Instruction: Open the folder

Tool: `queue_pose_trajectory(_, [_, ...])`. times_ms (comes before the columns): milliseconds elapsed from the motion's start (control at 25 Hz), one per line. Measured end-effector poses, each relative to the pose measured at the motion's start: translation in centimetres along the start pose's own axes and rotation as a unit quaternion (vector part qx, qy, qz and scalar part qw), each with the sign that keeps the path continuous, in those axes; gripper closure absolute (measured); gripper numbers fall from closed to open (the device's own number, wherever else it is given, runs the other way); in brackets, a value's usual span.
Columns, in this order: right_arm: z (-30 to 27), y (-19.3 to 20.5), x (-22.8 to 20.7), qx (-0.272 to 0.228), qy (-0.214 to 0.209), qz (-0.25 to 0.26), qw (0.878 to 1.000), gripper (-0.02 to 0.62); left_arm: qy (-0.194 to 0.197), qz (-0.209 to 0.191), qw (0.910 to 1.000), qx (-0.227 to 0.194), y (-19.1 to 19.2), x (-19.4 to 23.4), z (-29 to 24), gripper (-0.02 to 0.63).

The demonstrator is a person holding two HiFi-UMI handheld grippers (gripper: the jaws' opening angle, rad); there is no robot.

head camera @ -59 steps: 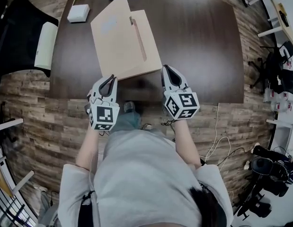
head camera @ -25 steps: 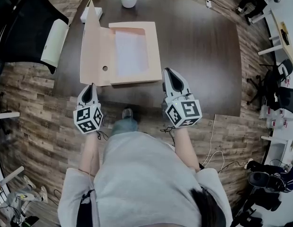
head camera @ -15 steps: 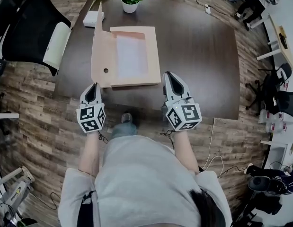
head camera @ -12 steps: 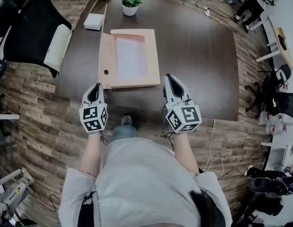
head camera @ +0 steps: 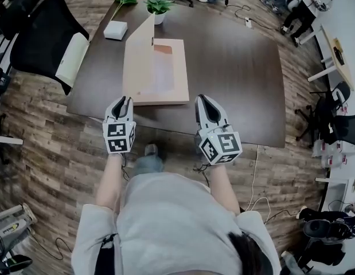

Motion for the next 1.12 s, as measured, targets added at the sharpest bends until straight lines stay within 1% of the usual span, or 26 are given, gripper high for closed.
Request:
queue_pose_trajectory(80, [0.9, -0.1, 0.2, -0.003, -0.002, 0.0, 1.0, 0.578, 0.002, -0.009, 0.9999, -0.011, -0.4, -0.6, 0.6, 0.548])
queue_pose_trajectory(160, [1.7, -0.2, 0.3, -0.005, -0.005, 0.001, 1.0, 0.578, 0.001, -0.009, 0.9998, -0.02, -0.8, -1.2, 1.4, 0.548])
queue_pose_trajectory(280, [3.0, -0.5, 0.6, -0.007, -0.01, 0.004, 1.0, 0.578, -0.005, -0.009, 0.9993, -0.036, -1.7, -2.2, 3.0, 0.582])
queue_pose_trajectory(400, [3.9, -0.8, 0.9, -0.008, -0.016, 0.007, 1.0, 0.578, -0.007, -0.009, 0.9986, -0.052, -2.6, -2.9, 4.7, 0.594])
queue_pose_trajectory(920, [8.1, -2.0, 2.5, -0.013, -0.03, 0.025, 0.999, 0.578, -0.015, -0.008, 0.9942, -0.106, -5.1, -5.8, 12.2, 0.596])
queue_pose_trajectory(1120, [9.5, -2.5, 3.0, -0.017, -0.029, 0.03, 0.999, 0.578, -0.016, -0.017, 0.9916, -0.127, -6.4, -6.7, 14.6, 0.595])
Point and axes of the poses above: the fingertips, and each gripper's own axes: z backward along the fingers, x to its left, y out of its underside, the point moved 8 cm from there along z, backward along the fingers, and after that the axes turned 6 degrees about -x, right-handed, at the moved point
